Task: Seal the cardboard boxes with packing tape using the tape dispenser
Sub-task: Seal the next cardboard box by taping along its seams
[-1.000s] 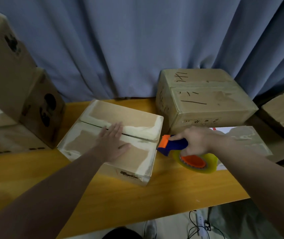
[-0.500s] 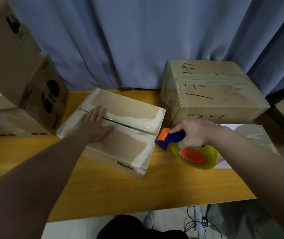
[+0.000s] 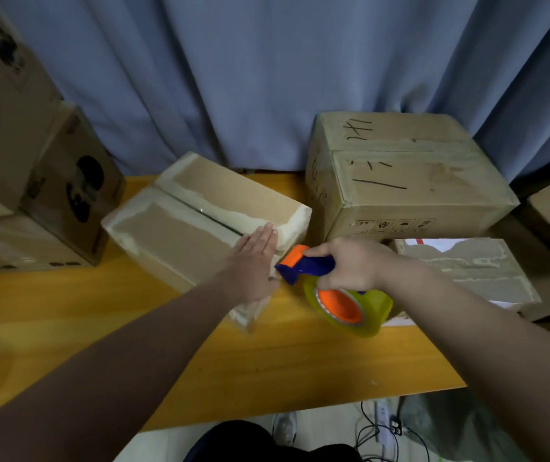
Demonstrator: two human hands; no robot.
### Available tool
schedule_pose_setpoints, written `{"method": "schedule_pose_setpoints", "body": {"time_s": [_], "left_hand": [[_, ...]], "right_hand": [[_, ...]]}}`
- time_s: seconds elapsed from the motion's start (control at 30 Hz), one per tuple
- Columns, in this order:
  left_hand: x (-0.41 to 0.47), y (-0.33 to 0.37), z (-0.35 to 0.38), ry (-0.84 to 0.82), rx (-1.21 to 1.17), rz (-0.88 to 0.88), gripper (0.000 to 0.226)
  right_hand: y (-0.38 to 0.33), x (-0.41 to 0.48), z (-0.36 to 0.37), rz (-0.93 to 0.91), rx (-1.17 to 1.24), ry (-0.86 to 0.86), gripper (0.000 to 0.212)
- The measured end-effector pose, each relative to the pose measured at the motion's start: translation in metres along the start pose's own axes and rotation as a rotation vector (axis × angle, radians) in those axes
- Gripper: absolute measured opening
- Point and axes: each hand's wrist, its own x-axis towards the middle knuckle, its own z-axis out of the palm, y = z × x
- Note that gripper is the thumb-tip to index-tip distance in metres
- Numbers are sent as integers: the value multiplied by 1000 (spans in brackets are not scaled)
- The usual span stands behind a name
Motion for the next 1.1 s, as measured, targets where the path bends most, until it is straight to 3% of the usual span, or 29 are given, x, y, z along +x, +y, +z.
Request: {"method": "schedule_pose_setpoints", "body": {"time_s": [0.17, 0.3, 0.43, 0.63, 0.8, 1.1], "left_hand": [[13, -37, -9, 11, 113, 30, 66], [21, -43, -4, 11, 91, 13, 64], [22, -46, 1, 41, 76, 10, 65], [21, -44, -1, 58, 58, 28, 66], [20, -42, -1, 83, 71, 17, 66], [19, -41, 7, 123, 77, 0, 66]], "right_hand": [[-17, 22, 27, -37, 191, 119, 71], [-18, 16, 41, -29, 155, 217, 72], [-8, -10, 57, 2, 292, 270, 73], [19, -61, 80, 113, 28, 194, 73], [2, -49, 74, 114, -82, 132, 68], [-28, 14, 55, 265, 249, -174, 39]]}}
